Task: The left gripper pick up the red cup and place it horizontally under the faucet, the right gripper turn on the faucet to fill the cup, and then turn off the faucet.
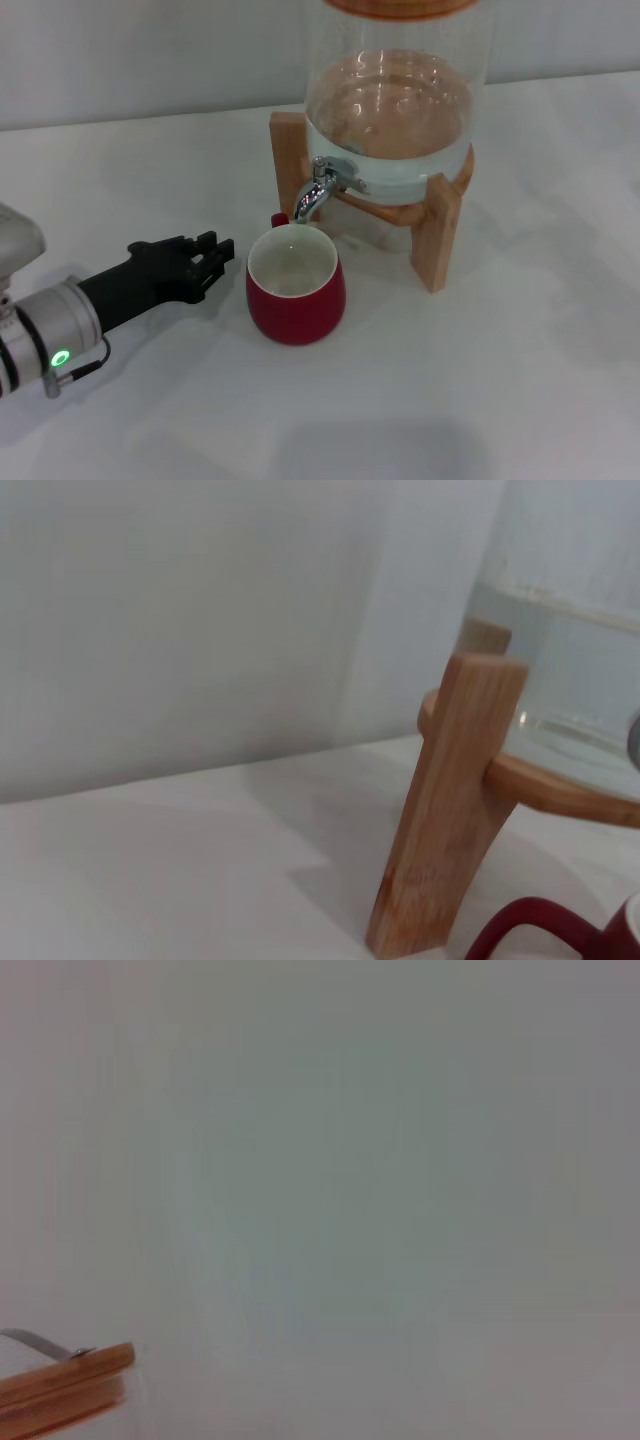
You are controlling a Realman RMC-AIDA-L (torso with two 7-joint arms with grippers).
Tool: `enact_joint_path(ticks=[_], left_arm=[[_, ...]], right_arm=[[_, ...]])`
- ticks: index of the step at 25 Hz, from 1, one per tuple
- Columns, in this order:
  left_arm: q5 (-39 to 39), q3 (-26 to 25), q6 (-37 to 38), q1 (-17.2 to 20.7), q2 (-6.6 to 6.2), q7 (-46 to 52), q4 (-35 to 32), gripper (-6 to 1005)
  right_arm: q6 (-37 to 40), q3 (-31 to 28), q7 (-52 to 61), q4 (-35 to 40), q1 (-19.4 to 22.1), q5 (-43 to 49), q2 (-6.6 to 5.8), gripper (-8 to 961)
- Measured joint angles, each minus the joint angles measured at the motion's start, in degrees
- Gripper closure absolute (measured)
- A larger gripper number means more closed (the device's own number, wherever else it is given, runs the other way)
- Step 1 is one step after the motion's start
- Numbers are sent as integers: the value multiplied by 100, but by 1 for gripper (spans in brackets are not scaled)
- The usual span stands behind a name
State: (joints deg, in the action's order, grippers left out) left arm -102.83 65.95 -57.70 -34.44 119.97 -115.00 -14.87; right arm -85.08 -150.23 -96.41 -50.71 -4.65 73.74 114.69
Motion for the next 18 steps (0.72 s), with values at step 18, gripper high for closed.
enact_joint_path(ticks=[18], left_arm=[[-501, -55, -926, 1379, -68, 705, -1542, 615]], right_arm=[[7, -114, 1, 0, 16, -38, 0, 234]])
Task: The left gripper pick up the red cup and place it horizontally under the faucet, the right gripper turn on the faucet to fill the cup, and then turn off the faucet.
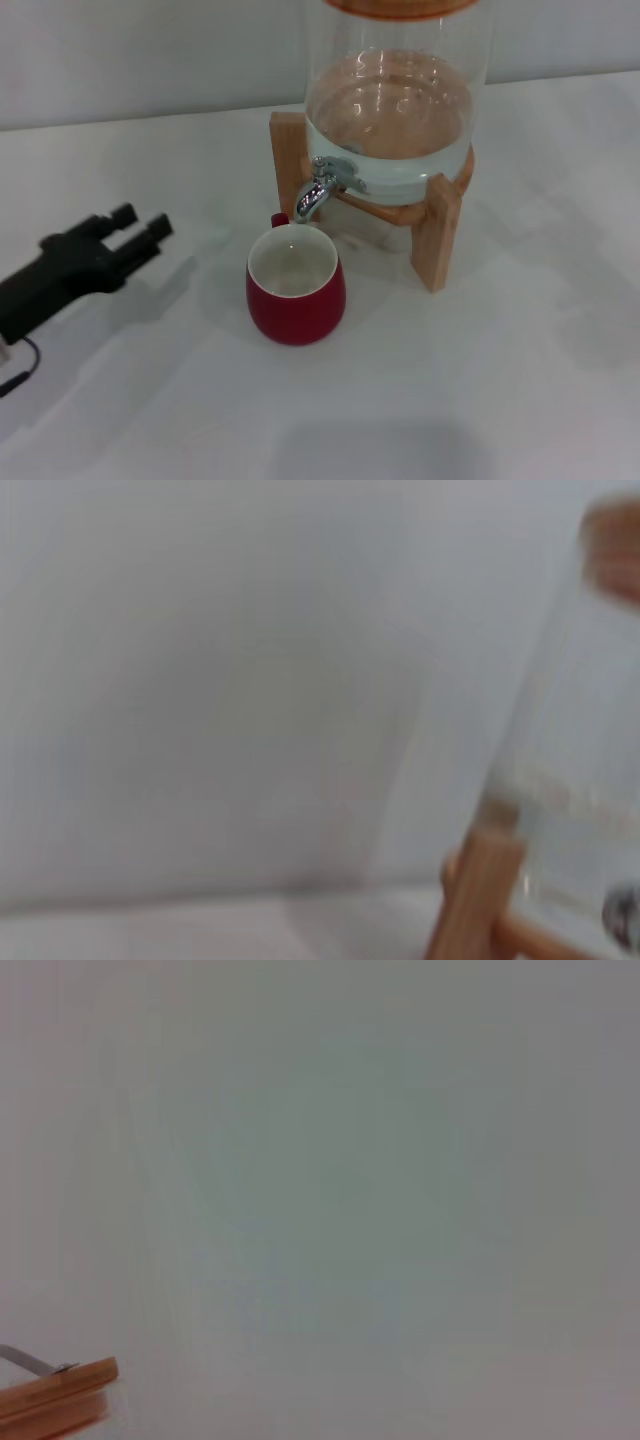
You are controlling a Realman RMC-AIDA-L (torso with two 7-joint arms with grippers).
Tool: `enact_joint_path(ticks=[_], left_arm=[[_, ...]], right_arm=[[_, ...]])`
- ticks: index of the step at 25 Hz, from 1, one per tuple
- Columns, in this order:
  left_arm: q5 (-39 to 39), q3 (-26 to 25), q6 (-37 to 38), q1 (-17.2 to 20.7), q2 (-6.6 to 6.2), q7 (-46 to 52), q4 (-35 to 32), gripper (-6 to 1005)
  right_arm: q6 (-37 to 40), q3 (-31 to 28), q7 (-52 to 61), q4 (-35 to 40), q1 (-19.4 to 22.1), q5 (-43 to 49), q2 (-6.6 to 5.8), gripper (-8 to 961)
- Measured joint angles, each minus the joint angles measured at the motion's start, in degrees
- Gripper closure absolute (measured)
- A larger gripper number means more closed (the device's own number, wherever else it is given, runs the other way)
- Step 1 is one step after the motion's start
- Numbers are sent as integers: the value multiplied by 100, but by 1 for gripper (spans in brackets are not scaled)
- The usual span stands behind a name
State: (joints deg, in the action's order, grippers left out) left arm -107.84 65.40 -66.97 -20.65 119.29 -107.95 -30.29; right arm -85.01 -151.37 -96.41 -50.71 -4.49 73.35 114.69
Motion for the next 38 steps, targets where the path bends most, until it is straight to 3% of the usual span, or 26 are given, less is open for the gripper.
enact_joint_path(ticks=[3, 9, 13, 20, 26, 35, 38], left_arm=[[-420, -2, -242, 330, -3, 2, -283, 484], [-1200, -333, -1093, 636, -32, -3, -313, 426], [-1327, -721, -1539, 731, -2, -299, -291, 426], [-1971, -815, -1696, 855, 6, -721, -278, 426], [-2045, -822, -1641, 794, -23, -750, -280, 426], [-2052, -836, -1573, 782, -29, -831, -274, 427], [-2055, -836, -1538, 782, -29, -836, -274, 427]], right_arm=[[0, -24, 7, 0, 29, 2, 0, 234], [-74, -24, 44, -12, 73, 22, -12, 234], [-343, -15, 54, -40, 141, 53, -46, 234], [-1518, 74, 241, -277, 209, 412, -135, 234], [-1722, 1037, 663, -992, 220, 456, -18, 234], [-1629, 2463, 943, -1265, -363, 622, -27, 234], [-1201, 2785, 1114, -1582, -425, 983, -2, 234]])
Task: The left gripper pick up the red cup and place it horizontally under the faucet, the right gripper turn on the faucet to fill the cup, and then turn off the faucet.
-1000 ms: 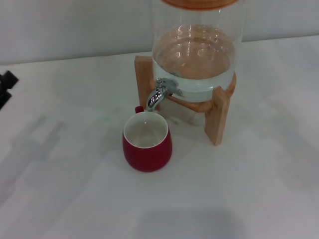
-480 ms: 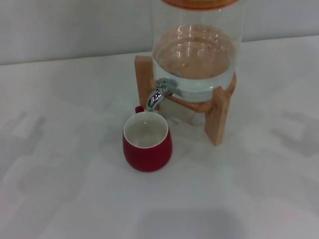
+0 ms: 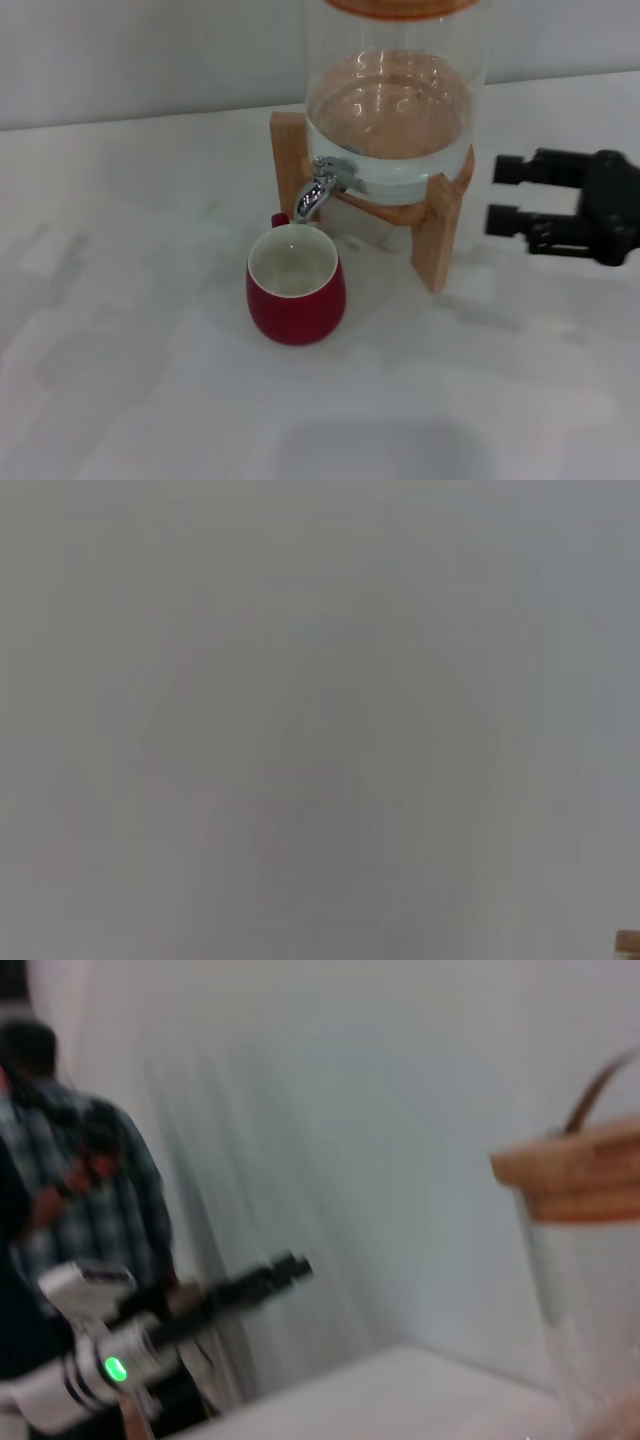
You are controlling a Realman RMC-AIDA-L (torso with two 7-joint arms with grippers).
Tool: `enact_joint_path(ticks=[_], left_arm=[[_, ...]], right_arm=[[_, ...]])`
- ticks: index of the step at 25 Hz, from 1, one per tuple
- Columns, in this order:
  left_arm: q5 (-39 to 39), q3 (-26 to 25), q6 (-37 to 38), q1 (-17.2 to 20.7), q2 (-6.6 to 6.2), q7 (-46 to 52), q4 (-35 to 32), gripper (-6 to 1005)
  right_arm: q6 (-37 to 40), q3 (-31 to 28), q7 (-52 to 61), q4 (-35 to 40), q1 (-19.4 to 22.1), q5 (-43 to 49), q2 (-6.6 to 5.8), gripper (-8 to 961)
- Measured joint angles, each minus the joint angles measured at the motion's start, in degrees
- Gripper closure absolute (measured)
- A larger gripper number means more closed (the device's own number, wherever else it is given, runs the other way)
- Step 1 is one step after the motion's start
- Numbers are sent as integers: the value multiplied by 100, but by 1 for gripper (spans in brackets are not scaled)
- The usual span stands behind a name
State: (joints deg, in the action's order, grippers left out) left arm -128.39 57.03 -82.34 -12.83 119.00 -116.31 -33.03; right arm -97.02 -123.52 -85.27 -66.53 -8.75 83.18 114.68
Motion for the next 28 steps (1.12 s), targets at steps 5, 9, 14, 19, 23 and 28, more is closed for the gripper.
enact_joint_path(ticks=[5, 9, 14, 19, 23, 28], left_arm=[[-2, 0, 77, 5, 0, -4, -1, 427], [-3, 0, 227, -17, 0, -6, -31, 427], [12, 1, 328, -115, -4, -6, -21, 427], [16, 1, 405, -149, -8, -6, -48, 427], [13, 1, 423, -171, -9, -14, -51, 427], [11, -46, 431, -214, -8, -39, -55, 427]], right_arm=[[1132, 873, 386, -644, 126, 430, 6, 234], [1905, 1504, 912, -1400, 341, 962, 8, 234], [2357, 2110, 1691, -2863, 805, 1580, 17, 234], [2804, 2573, 2239, -3826, 1133, 2302, 51, 234], [3219, 3119, 2580, -4254, 1189, 2853, 59, 234], [3343, 3349, 2670, -3962, 869, 2847, 59, 234]])
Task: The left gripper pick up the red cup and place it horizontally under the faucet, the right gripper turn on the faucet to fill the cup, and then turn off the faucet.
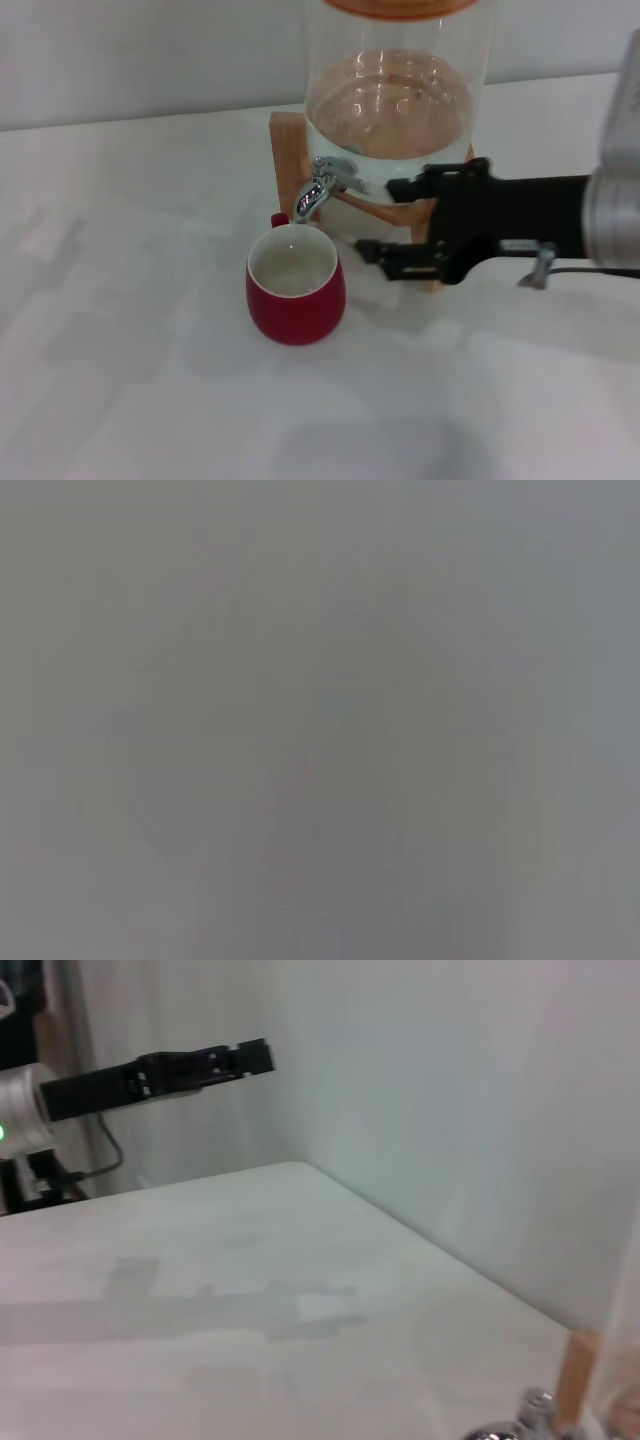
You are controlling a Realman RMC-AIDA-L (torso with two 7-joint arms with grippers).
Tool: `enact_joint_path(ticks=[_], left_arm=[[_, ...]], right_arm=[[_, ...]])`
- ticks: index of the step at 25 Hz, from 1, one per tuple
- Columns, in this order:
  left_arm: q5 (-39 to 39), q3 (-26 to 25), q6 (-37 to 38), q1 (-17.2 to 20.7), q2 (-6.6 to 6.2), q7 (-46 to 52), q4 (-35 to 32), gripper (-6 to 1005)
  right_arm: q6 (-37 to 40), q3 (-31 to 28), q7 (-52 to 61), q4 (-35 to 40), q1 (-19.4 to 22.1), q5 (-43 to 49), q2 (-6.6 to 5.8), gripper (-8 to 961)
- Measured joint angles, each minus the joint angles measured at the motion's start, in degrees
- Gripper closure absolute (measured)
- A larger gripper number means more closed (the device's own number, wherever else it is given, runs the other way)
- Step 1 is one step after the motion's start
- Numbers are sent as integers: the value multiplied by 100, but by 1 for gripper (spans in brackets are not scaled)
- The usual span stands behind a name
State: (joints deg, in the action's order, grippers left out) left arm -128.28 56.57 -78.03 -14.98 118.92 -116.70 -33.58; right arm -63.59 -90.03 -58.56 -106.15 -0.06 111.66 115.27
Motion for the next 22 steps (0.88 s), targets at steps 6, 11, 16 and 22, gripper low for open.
enact_joint_path(ticks=[6, 11, 16, 22], left_arm=[[27, -83, -16, 8, 5, -2, 0, 428], [35, -79, -94, 58, 9, -2, -1, 428], [42, -83, -169, 118, 18, -2, -6, 428], [30, -85, -207, 137, 18, -2, -9, 428]], right_arm=[[176, 132, 44, 365, -299, -26, -9, 234], [353, 93, 45, 553, -368, -65, -13, 234], [409, 26, 44, 595, -371, -66, -22, 234], [439, 112, 26, 738, -458, -84, -18, 234]])
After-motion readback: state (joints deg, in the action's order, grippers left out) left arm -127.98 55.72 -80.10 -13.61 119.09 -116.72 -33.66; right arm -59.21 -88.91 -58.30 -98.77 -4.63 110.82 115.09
